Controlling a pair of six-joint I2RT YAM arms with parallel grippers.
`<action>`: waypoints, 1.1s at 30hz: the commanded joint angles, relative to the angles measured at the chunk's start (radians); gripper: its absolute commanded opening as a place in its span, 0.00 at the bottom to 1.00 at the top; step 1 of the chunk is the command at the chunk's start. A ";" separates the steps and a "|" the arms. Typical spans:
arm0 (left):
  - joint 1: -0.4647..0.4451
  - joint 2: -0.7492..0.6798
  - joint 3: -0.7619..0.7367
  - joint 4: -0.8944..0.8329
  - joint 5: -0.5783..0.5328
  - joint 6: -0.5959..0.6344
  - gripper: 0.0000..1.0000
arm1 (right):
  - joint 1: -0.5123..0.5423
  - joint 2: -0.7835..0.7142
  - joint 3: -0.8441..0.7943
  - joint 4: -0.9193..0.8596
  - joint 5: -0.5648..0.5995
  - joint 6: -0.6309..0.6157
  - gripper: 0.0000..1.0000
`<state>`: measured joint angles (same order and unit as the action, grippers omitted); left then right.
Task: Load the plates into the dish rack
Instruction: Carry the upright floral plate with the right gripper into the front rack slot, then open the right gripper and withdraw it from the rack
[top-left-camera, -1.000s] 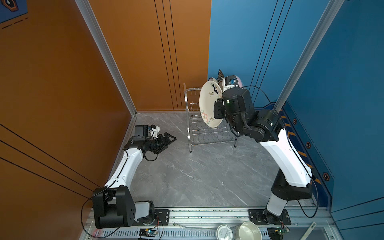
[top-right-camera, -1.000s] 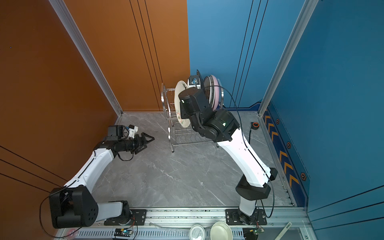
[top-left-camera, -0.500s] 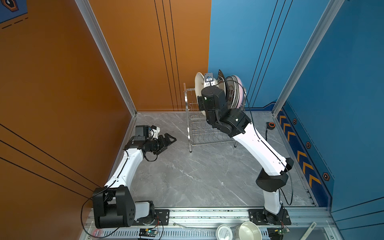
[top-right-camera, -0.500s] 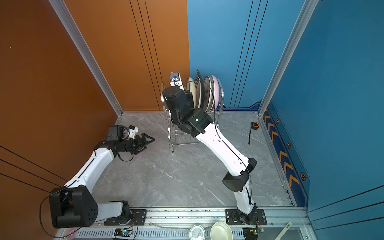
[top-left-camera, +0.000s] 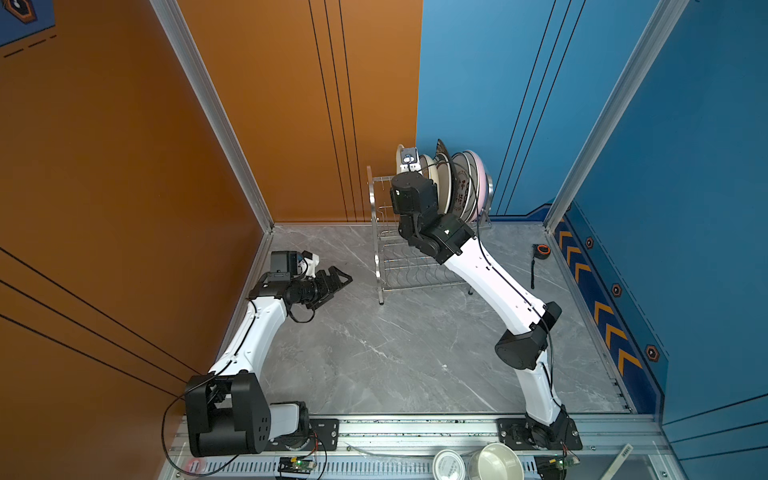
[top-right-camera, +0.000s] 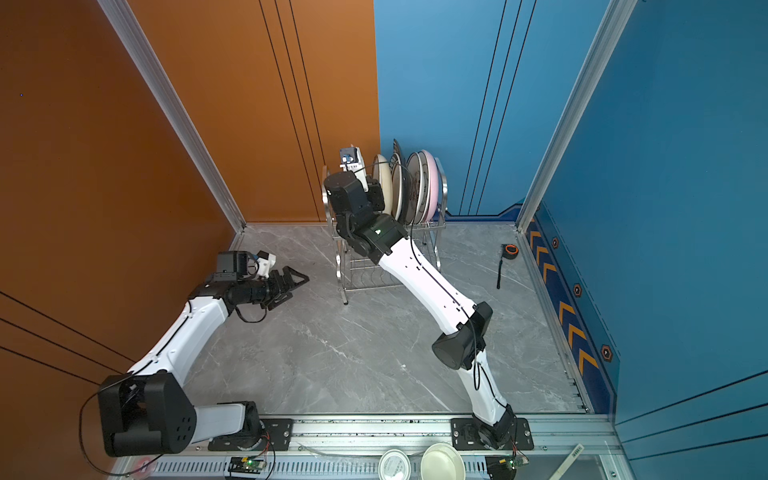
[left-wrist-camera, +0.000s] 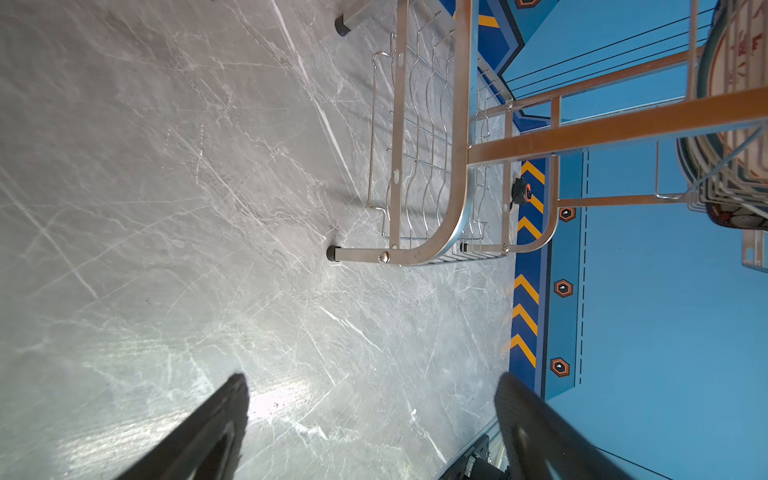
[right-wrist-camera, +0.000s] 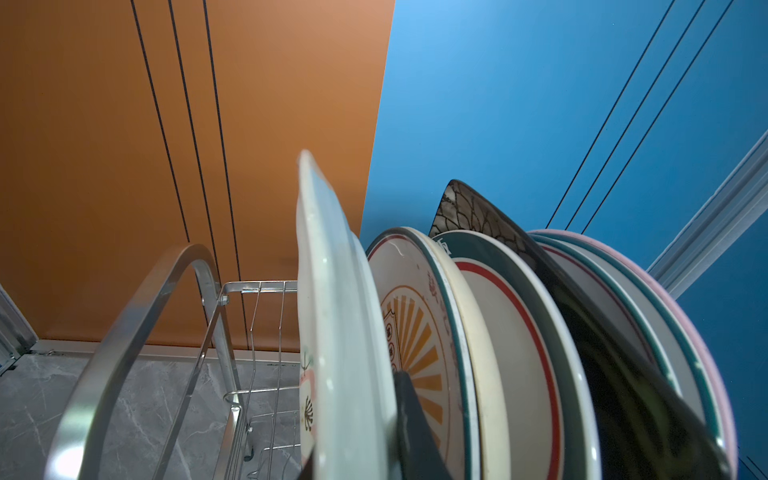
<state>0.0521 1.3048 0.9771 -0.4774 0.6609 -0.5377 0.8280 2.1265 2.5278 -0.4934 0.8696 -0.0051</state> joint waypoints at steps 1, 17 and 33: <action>0.006 0.017 0.019 -0.023 -0.017 0.031 0.94 | -0.010 -0.006 0.042 0.111 0.045 -0.012 0.00; 0.008 0.013 0.011 -0.023 -0.029 0.025 0.95 | -0.040 0.036 0.039 0.031 0.023 0.061 0.00; 0.007 -0.013 0.000 -0.023 -0.035 0.017 0.96 | -0.027 -0.004 0.013 -0.017 0.019 0.048 0.27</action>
<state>0.0532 1.3155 0.9771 -0.4835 0.6422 -0.5381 0.8001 2.1799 2.5305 -0.5220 0.8669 0.0433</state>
